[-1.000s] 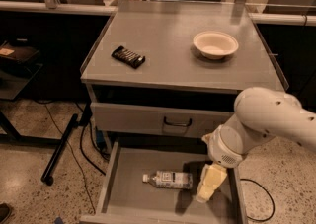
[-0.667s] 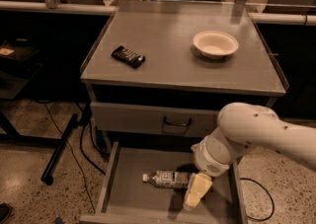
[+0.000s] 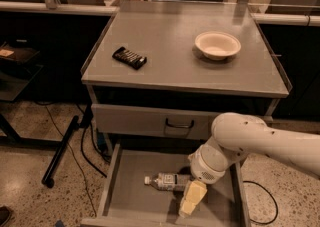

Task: Pick blue plastic bottle from middle drawer and place on counter

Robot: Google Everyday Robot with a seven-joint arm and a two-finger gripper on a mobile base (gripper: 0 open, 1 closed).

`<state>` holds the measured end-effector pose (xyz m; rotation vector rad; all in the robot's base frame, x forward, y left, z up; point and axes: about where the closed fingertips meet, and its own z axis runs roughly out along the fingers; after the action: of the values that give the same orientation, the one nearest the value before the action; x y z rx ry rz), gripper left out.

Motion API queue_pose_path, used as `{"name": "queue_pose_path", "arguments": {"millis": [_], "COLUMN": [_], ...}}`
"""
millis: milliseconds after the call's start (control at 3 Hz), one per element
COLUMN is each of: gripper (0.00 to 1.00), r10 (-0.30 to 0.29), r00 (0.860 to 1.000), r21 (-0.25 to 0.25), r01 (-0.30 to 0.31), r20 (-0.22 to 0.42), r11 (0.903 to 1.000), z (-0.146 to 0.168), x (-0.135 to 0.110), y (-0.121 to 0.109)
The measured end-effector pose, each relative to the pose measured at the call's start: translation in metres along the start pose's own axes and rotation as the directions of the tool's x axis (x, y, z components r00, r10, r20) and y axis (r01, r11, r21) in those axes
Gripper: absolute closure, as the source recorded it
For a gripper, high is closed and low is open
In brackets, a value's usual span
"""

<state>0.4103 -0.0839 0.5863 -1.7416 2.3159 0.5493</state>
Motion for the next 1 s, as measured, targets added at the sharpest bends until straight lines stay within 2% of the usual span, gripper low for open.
{"name": "queue_pose_path", "arguments": {"millis": [333,1000], "gripper": [0.00,0.00], "r10": [0.027,0.134], "r00": [1.000,0.991], "r21": [-0.003,0.049], "r01": [-0.027,-0.133], "r20": [-0.007,-0.017], "r11": [0.9996,0.9899], "z": [0.027,0.081], "x": [0.001,0.024], "y": [-0.001,-0.023]}}
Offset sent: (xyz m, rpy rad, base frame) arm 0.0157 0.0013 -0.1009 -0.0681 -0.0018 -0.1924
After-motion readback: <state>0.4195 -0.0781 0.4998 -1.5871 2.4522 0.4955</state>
